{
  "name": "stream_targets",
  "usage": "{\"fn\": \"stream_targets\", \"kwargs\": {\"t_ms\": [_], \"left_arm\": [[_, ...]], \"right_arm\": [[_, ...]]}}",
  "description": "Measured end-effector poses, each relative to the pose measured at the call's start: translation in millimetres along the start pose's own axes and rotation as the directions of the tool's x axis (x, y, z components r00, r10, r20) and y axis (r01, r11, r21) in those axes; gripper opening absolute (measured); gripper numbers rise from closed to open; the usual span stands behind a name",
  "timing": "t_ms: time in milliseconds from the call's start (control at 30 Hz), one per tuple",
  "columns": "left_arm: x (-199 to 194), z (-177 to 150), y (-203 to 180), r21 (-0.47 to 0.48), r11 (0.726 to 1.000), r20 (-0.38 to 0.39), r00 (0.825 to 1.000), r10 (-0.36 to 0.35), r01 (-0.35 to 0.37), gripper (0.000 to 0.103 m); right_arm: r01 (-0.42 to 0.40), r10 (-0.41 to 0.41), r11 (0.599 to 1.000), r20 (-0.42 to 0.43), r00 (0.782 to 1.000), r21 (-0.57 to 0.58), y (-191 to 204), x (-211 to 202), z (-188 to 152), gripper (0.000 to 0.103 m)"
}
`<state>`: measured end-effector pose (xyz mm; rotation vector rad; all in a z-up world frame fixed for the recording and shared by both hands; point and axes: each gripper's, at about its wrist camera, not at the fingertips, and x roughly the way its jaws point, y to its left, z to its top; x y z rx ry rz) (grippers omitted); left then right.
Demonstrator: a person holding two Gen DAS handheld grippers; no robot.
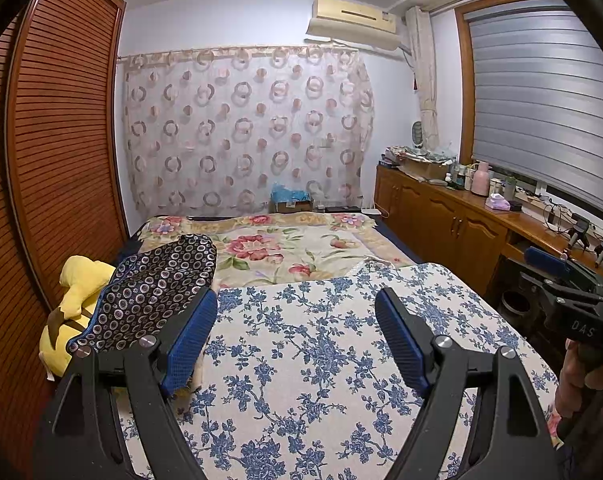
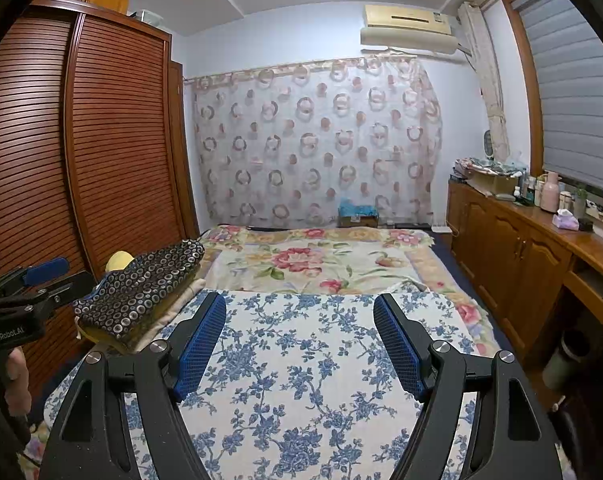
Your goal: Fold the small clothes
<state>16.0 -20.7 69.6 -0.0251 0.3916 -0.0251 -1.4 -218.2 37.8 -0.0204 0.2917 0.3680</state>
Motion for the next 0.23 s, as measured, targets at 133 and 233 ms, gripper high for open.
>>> {"fn": "stream_targets", "kwargs": {"t_ms": [133, 233], "left_arm": [[-0.2, -0.1, 0.1, 0.001, 1.000, 0.000, 1.000, -0.001, 0.001, 0.082], [-0.3, -0.2, 0.5, 0.000, 1.000, 0.001, 1.000, 0.000, 0.000, 0.082]], "right_arm": [[0.000, 0.000, 1.000, 0.000, 1.000, 0.000, 0.2, 0.1, -0.1, 0.078], [0.000, 0.000, 1.000, 0.000, 1.000, 0.001, 0.1, 0.1, -0.1, 0.078]]}}
